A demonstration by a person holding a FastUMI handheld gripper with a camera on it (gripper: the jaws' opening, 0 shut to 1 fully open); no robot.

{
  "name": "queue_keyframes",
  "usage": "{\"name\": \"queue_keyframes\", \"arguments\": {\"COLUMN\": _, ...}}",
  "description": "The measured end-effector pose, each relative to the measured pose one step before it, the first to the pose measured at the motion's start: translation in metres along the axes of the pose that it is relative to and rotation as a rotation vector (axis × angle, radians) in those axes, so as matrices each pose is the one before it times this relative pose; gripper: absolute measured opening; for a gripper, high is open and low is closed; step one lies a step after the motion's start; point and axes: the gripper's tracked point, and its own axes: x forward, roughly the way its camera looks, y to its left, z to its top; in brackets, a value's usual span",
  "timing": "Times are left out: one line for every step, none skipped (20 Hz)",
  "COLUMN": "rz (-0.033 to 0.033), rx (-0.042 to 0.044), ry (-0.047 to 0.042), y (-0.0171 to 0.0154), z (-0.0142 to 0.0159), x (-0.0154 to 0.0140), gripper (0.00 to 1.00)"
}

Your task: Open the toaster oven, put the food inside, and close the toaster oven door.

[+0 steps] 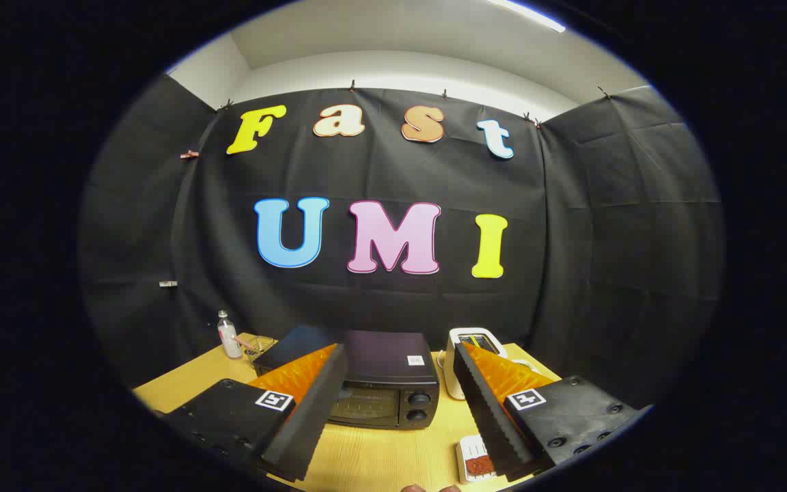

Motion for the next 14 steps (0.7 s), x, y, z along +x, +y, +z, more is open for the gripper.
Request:
{"name": "queue_keyframes", "arguments": {"rz": -0.00153, "rx": -0.00497, "ry": 0.00172, "y": 0.00021, "z": -0.00068, "x": -0.00084, "gripper": 0.97}}
{"name": "queue_keyframes", "arguments": {"rz": -0.00043, "rx": -0.00406, "ry": -0.00045, "y": 0.00120, "z": -0.00090, "x": -0.00085, "gripper": 0.97}}
{"name": "queue_keyframes", "arguments": {"rz": 0.00078, "rx": -0.00008, "ry": -0.00032, "y": 0.00127, "z": 0.00049, "x": -0.00002, "gripper": 0.97}}
{"name": "queue_keyframes", "arguments": {"rz": 0.00206, "rx": 0.00282, "ry": -0.00130, "y": 0.00215, "z": 0.00014, "x": -0.00101, "gripper": 0.97}}
{"name": "queue_keyframes", "arguments": {"rz": 0.00279, "rx": 0.00364, "ry": -0.00290, "y": 0.00109, "z": 0.00120, "x": -0.00010, "gripper": 0.97}}
{"name": "queue_keyframes", "arguments": {"rz": 0.00077, "rx": 0.00061, "ry": -0.00325, "y": 0.00155, "z": 0.00215, "x": 0.00049, "gripper": 0.97}}
{"name": "queue_keyframes", "arguments": {"rz": -0.00037, "rx": -0.00105, "ry": -0.00305, "y": 0.00061, "z": 0.00048, "x": -0.00015, "gripper": 0.97}}
{"name": "queue_keyframes", "arguments": {"rz": -0.00127, "rx": -0.00031, "ry": -0.00087, "y": 0.00011, "z": 0.00074, "x": -0.00002, "gripper": 0.97}}
{"name": "queue_keyframes", "arguments": {"rz": -0.00140, "rx": 0.00224, "ry": 0.00085, "y": 0.00025, "z": 0.00054, "x": -0.00004, "gripper": 0.97}}
{"name": "queue_keyframes", "arguments": {"rz": -0.00071, "rx": 0.00382, "ry": 0.00184, "y": 0.00016, "z": -0.00138, "x": -0.00025, "gripper": 0.97}}
{"name": "queue_keyframes", "arguments": {"rz": -0.00117, "rx": 0.00273, "ry": 0.00290, "y": 0.00036, "z": -0.00156, "x": -0.00113, "gripper": 0.97}}
{"name": "queue_keyframes", "arguments": {"rz": -0.00142, "rx": 0.00072, "ry": 0.00297, "y": -0.00013, "z": -0.00089, "x": -0.00114, "gripper": 0.97}}
{"name": "queue_keyframes", "arguments": {"rz": -0.00212, "rx": -0.00061, "ry": 0.00361, "y": 0.00029, "z": -0.00010, "x": 0.00075, "gripper": 0.97}}
{"name": "queue_keyframes", "arguments": {"rz": -0.00067, "rx": -0.00057, "ry": 0.00422, "y": -0.00064, "z": -0.00210, "x": -0.00140, "gripper": 0.97}}
